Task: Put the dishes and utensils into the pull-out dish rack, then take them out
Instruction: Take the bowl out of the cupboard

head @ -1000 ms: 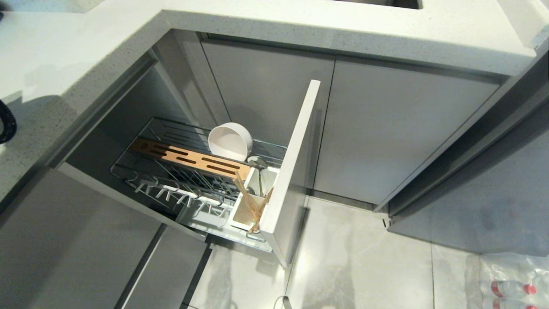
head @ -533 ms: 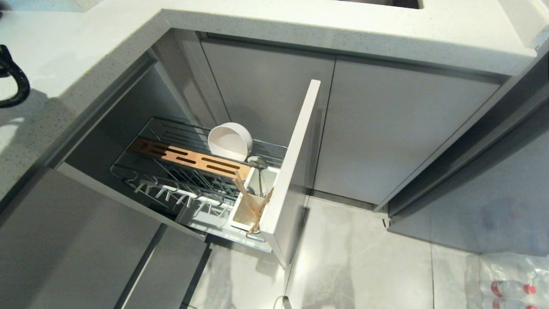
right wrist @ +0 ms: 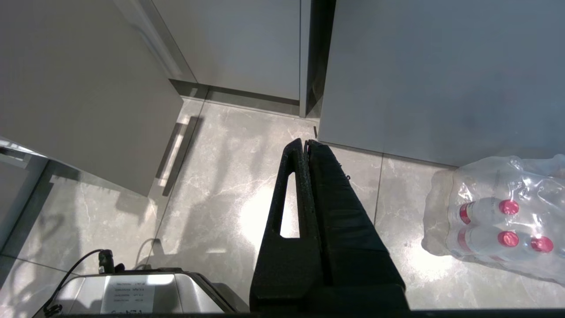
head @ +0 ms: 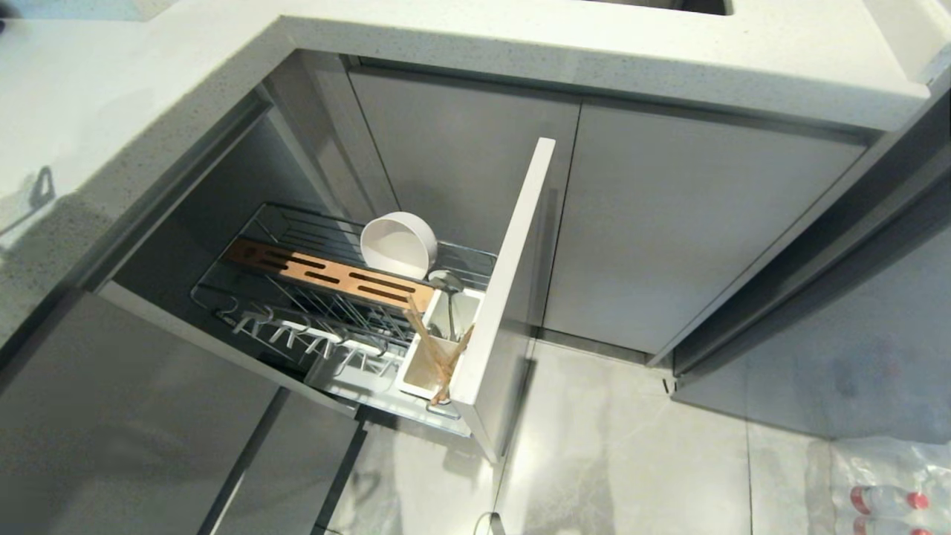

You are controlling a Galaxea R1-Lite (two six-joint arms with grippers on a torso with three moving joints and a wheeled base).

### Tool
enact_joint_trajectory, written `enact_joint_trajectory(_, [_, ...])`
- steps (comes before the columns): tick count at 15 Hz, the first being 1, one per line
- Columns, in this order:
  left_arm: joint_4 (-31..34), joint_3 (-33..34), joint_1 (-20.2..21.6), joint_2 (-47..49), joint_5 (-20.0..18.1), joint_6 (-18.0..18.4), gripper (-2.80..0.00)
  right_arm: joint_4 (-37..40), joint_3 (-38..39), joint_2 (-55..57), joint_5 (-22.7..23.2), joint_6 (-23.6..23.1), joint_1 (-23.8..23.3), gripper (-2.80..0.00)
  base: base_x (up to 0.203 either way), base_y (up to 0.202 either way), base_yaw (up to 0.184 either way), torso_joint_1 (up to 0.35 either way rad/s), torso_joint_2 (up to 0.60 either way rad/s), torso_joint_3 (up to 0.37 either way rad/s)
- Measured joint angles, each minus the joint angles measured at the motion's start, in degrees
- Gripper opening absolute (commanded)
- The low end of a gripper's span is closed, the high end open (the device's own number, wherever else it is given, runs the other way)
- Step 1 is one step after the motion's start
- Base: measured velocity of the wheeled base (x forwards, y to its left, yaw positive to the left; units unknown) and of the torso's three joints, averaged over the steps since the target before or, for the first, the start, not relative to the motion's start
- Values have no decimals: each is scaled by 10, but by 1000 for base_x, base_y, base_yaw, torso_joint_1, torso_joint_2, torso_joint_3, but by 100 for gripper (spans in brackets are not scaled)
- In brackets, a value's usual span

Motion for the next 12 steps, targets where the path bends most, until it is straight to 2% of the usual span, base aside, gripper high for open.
enact_joint_trajectory(2, [-15,1,-33,-15,-20,-37,-280,0,0,0,0,0,0,-280,0,0,0,0,0,0])
enact_joint_trajectory(4, [-15,8,-70,-22,-25,-92,-280,0,0,0,0,0,0,-280,0,0,0,0,0,0])
enact_joint_trajectory(7, [-4,32,-146,-13,-26,-215,-280,0,0,0,0,0,0,-280,0,0,0,0,0,0])
enact_joint_trajectory(9, [28,47,-188,16,-27,-307,-280,0,0,0,0,0,0,-280,0,0,0,0,0,0])
enact_joint_trajectory(11, [55,51,-211,51,-27,-367,-280,0,0,0,0,0,0,-280,0,0,0,0,0,0])
enact_joint_trajectory(12, [58,54,-216,71,-27,-385,-280,0,0,0,0,0,0,-280,0,0,0,0,0,0])
